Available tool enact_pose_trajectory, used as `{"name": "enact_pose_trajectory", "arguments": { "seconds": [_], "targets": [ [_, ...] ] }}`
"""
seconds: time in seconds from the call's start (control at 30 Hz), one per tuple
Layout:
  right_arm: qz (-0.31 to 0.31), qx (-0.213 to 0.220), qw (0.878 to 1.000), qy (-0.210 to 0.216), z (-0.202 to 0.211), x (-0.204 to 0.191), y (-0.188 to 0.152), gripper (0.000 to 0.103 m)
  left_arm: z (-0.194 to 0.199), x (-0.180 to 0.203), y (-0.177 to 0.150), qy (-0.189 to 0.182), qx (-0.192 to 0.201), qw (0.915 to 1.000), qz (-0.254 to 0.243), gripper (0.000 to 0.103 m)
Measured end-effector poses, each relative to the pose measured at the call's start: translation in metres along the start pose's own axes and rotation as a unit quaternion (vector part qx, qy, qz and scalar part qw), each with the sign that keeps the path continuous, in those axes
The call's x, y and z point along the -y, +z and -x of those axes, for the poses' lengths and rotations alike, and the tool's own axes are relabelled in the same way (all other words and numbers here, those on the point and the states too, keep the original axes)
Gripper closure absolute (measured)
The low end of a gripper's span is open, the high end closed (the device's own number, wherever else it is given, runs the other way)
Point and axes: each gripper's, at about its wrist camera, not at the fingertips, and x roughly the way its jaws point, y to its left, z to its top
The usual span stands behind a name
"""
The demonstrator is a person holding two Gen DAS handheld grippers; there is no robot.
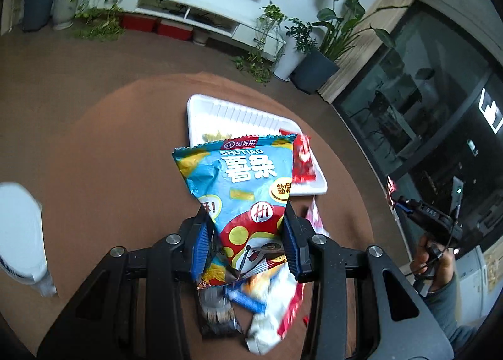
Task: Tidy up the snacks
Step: 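Place the blue fries bag and red wafer packet into the tray with both grippers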
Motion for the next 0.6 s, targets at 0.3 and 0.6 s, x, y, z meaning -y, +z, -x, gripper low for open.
{"name": "enact_pose_trajectory", "arguments": {
  "seconds": [0.3,0.6],
  "targets": [
    [0.089,-0.026,0.994,0.062,-0.072,-0.1,0.039,0.083,-0.073,0.018,0.086,0.033,-0.059,0.9948,-0.076,0.066],
    [0.152,-0.108,0.982,0.012,-0.18,-0.142,0.03,0.083,-0.172,0.028,0.07,0.063,-0.123,0.9855,-0.099,0.066]
  ]
}}
